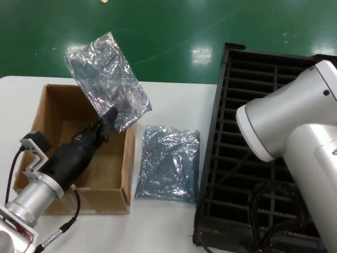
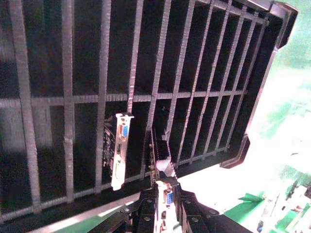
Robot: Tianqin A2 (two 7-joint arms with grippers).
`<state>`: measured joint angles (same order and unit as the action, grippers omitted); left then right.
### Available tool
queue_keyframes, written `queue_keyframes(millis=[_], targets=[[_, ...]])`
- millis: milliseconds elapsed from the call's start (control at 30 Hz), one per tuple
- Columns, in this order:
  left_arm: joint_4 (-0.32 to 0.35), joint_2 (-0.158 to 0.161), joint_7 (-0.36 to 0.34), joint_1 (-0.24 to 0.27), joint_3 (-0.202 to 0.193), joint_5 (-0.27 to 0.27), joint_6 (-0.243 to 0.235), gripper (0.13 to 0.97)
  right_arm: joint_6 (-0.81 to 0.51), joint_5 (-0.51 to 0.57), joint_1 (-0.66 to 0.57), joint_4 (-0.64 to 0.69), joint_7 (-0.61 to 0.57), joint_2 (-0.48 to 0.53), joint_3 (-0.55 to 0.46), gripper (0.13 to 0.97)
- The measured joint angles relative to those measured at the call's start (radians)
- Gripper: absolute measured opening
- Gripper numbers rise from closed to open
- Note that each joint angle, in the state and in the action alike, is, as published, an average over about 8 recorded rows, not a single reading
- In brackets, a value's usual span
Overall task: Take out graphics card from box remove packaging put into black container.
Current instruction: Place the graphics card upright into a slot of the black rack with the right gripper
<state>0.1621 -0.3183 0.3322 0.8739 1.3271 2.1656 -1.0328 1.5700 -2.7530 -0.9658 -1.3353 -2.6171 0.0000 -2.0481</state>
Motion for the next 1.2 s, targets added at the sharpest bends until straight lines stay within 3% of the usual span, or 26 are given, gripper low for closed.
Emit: queue_keyframes(millis=[633, 933, 1200], targets=[[0.017, -0.001, 0.009, -0.012, -0.012, 0.002, 0.009, 0.139, 0.000, 0.000, -0.061, 0.082, -0.093, 0.000, -0.023, 0.226], [0.018, 0.003, 0.016, -0.012, -0.014, 0.001, 0.010, 0.139, 0.000, 0.000, -0.078, 0.105, -0.118, 0.000, -0.036, 0.333], [-0.013, 0.000, 0.034, 0.003, -0.019, 0.002, 0.007, 0.139, 0.000, 0.000, -0.094, 0.138, -0.133, 0.000, -0.046, 0.505]])
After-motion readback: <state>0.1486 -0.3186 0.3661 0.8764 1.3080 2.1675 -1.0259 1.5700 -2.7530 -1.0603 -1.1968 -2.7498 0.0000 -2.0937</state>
